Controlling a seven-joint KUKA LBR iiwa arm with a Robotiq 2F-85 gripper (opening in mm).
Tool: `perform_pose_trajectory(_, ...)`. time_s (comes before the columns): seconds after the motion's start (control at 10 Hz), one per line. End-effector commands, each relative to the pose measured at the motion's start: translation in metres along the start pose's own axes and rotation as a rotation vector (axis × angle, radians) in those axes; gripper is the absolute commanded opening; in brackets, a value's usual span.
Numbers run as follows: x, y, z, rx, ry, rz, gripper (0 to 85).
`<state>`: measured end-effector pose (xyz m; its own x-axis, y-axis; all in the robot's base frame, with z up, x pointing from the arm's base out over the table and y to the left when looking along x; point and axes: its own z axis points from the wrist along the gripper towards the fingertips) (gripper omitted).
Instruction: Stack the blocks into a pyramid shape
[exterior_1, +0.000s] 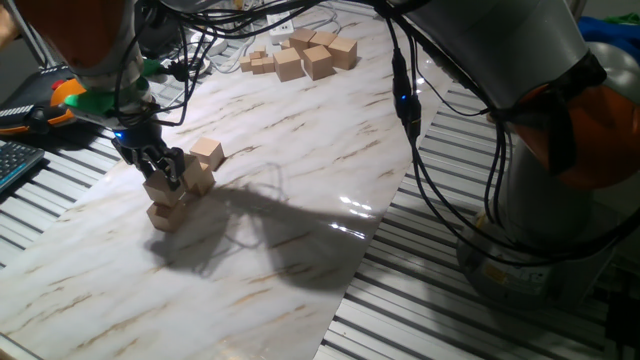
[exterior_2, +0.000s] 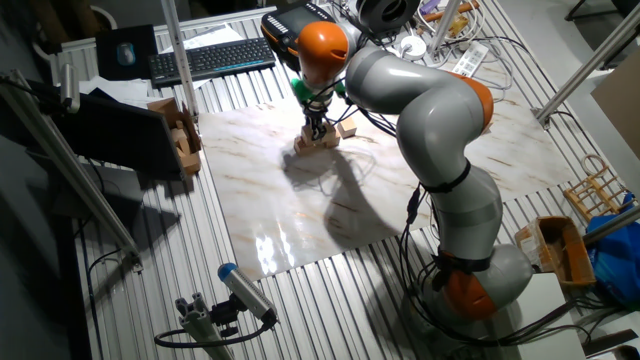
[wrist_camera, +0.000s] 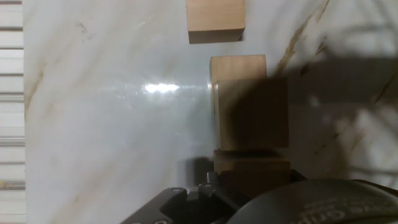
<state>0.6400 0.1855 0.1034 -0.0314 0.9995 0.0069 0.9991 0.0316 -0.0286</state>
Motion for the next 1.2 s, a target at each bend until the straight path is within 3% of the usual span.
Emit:
perform_pose_trajectory(0.0, -0.0003, -0.0001, 0.0003, 0.0, 0.0, 0.0, 0.0)
perform_pose_trajectory(1.1, -0.0032, -0.0011, 0.0022, -0.006, -0.008, -0.004, 0.0)
